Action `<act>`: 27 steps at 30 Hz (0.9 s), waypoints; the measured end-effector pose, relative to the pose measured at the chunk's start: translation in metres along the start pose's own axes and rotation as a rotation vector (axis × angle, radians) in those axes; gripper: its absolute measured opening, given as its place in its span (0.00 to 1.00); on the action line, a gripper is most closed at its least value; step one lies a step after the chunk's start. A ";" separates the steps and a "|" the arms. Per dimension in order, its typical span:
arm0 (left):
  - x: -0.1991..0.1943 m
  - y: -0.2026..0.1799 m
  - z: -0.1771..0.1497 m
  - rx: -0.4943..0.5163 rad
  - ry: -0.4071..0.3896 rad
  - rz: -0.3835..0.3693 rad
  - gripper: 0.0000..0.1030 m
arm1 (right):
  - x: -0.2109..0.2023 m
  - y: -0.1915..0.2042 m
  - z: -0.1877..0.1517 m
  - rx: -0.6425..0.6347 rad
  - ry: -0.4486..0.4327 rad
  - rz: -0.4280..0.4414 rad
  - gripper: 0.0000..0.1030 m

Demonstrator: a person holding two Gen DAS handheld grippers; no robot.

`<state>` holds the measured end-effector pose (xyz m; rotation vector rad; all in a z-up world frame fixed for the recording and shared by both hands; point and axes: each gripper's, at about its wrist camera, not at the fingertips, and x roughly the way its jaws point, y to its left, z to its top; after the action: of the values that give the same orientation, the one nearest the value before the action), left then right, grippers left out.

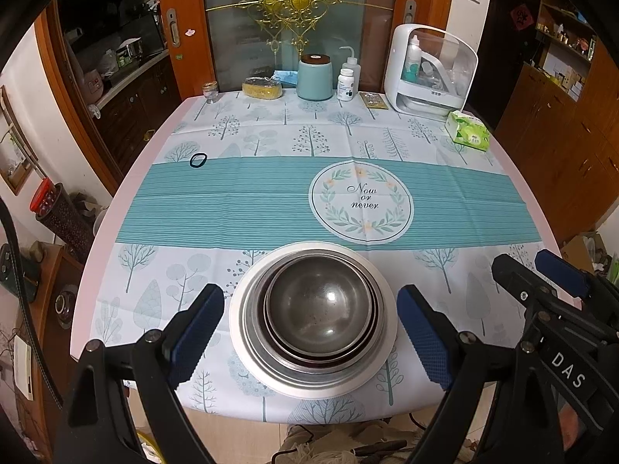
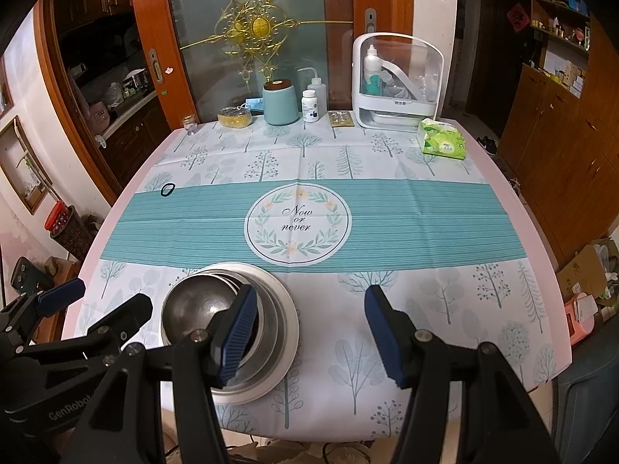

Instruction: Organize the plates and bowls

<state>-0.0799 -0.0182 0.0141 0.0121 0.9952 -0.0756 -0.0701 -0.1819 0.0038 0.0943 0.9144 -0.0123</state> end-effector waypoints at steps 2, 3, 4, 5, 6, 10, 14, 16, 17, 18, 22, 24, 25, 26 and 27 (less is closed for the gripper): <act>0.000 0.000 0.000 -0.001 -0.001 0.001 0.87 | 0.000 0.000 0.001 0.000 0.001 0.001 0.57; 0.001 0.000 0.000 -0.001 -0.002 0.000 0.87 | 0.000 0.001 0.002 0.000 0.001 0.000 0.57; 0.000 0.000 0.000 0.000 -0.001 0.000 0.88 | 0.000 0.001 0.002 0.001 0.001 0.000 0.57; 0.000 0.000 0.000 0.000 -0.001 0.001 0.87 | 0.001 0.000 0.003 0.002 0.000 0.000 0.57; 0.001 0.000 0.000 0.002 0.000 0.000 0.87 | 0.000 0.001 0.002 0.001 -0.001 0.000 0.57; 0.000 0.000 0.000 -0.002 0.000 0.000 0.88 | 0.000 0.001 0.002 0.001 0.001 0.000 0.57; 0.000 0.000 0.000 -0.001 0.001 0.001 0.88 | 0.001 0.001 0.002 0.002 0.002 -0.001 0.57; 0.001 0.001 0.001 -0.001 0.002 0.000 0.88 | 0.001 0.001 0.003 0.001 0.003 -0.001 0.57; 0.001 0.001 0.001 -0.001 0.002 0.001 0.88 | 0.001 0.001 0.002 0.000 0.002 -0.001 0.57; 0.001 0.001 0.001 -0.001 0.002 0.001 0.88 | 0.001 0.001 0.002 0.001 0.001 -0.001 0.57; 0.001 0.001 0.001 -0.001 0.003 0.001 0.88 | 0.001 0.001 0.002 0.001 0.002 -0.001 0.57; 0.002 0.001 0.001 -0.001 0.004 0.001 0.88 | 0.002 0.001 0.002 0.000 0.005 -0.001 0.57; 0.003 0.002 0.001 0.000 0.006 0.000 0.88 | 0.004 0.003 0.000 0.000 0.006 -0.001 0.57; 0.003 0.002 0.001 0.000 0.006 0.000 0.88 | 0.004 0.003 0.000 0.000 0.007 -0.001 0.57; 0.003 0.002 0.001 0.000 0.006 0.000 0.88 | 0.005 0.004 -0.001 0.000 0.008 0.000 0.57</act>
<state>-0.0775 -0.0162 0.0121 0.0125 1.0011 -0.0756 -0.0678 -0.1775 -0.0007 0.0946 0.9229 -0.0124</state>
